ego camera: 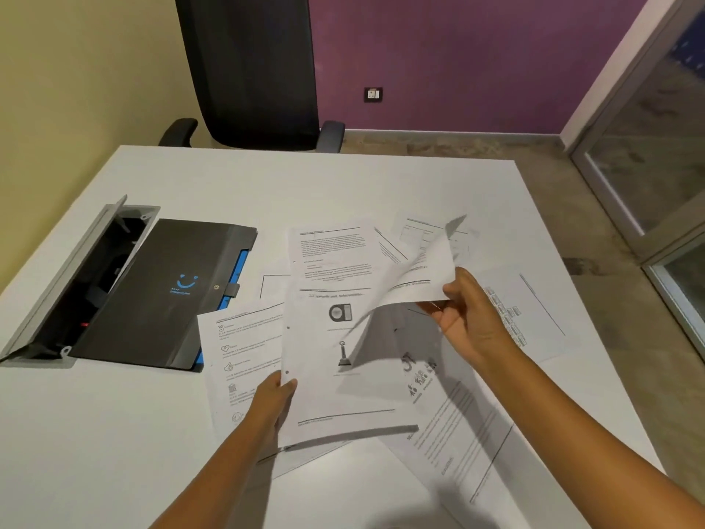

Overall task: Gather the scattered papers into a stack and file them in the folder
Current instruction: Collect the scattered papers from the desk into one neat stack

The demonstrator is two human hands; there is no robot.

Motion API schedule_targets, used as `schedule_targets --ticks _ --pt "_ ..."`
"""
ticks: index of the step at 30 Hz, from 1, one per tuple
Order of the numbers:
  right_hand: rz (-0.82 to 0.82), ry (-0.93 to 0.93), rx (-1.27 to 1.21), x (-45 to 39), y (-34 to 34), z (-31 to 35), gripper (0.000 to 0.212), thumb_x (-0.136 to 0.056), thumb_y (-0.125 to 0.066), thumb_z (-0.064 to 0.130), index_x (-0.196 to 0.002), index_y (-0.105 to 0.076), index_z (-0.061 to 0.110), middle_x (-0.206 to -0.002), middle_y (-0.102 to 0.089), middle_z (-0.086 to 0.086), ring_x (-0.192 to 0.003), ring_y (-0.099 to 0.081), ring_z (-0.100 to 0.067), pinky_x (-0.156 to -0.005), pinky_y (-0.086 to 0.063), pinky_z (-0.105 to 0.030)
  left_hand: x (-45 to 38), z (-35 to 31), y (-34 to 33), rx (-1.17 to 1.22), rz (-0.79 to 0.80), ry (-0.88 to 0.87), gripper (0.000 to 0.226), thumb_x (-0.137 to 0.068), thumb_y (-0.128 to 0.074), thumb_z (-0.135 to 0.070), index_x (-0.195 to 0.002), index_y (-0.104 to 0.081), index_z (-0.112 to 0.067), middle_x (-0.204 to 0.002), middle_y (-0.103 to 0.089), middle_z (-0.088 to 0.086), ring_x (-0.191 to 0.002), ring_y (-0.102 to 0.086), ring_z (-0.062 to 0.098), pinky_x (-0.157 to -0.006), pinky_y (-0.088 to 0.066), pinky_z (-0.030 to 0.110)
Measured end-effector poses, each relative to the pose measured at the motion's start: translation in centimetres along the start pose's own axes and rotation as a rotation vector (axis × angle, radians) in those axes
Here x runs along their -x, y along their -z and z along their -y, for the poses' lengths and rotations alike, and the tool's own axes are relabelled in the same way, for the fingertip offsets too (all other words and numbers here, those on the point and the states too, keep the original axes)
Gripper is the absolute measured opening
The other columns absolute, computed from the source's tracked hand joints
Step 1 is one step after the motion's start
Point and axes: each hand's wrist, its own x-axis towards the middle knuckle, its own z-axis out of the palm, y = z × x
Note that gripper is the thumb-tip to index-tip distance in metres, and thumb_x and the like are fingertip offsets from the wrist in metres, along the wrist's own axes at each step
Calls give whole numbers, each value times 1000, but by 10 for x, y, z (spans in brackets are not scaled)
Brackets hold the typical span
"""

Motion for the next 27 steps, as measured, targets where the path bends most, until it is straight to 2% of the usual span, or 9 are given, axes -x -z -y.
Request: schedule_targets --ticks 6,10,13,16,18,20,22,24,27 --pt "158 56 165 14 -42 16 18 -68 -46 4 -66 -37 20 -77 -44 -2 -75 -47 -16 -65 -50 -27 16 -3 -29 -175 86 -19 17 -91 -49 -8 -106 -56 -6 -77 -61 6 -54 -55 14 -40 -43 18" --pt "197 104 400 34 -44 12 22 -64 -47 6 -57 -38 24 -67 -43 5 -66 -46 -10 -59 -50 -21 21 1 -32 -181 68 30 4 -92 -50 -10 -94 -53 -9 -75 -59 8 -66 -58 27 -65 -49 33" --pt "65 130 701 50 -19 -10 33 -70 -51 4 -50 -38 27 -55 -39 12 -56 -42 -7 -63 -49 -27 29 4 -21 5 185 -24 6 -87 -59 -8 -89 -64 -6 -62 -68 3 -52 -64 18 -50 -53 25" --pt "-114 -28 815 63 25 -37 32 -84 -52 0 -59 -41 17 -58 -48 -1 -57 -59 -19 -71 -53 -41 31 -4 -21 17 120 34 17 -82 -62 -8 -68 -70 -9 -66 -69 11 -56 -64 22 -50 -52 28" --pt "-206 -130 893 73 52 -51 31 -86 -54 3 -60 -41 13 -55 -52 -4 -55 -65 -18 -67 -53 -39 31 -9 -24 54 98 68 21 -90 -54 -18 -75 -66 -10 -77 -69 11 -70 -65 26 -63 -56 35" --pt "-258 -159 984 80 72 -61 35 -85 -55 4 -56 -39 14 -49 -49 2 -44 -59 -5 -57 -45 -28 30 -12 -28 112 81 73 35 -94 -45 -39 -88 -66 -11 -92 -69 13 -87 -65 33 -84 -54 45" --pt "-266 -200 1048 85 84 -68 38 -85 -55 4 -54 -37 15 -44 -47 7 -38 -51 0 -49 -37 -22 31 -15 -32 30 19 54 50 -93 -41 -49 -105 -62 -6 -107 -66 18 -99 -63 36 -90 -51 45" --pt "-234 -277 1035 90 91 -78 39 -86 -55 3 -53 -37 15 -42 -50 7 -40 -52 -5 -46 -37 -22 34 -17 -35 -126 8 -2 54 -92 -47 -44 -120 -57 0 -114 -64 18 -99 -63 34 -86 -53 39" --pt "-138 -411 1018 98 92 -94 30 -88 -56 10 -61 -43 13 -58 -65 -6 -48 -58 -16 -47 -42 -22 41 -14 -40 -163 131 -77 37 -91 -55 -17 -123 -54 1 -119 -63 19 -97 -63 31 -90 -52 43"
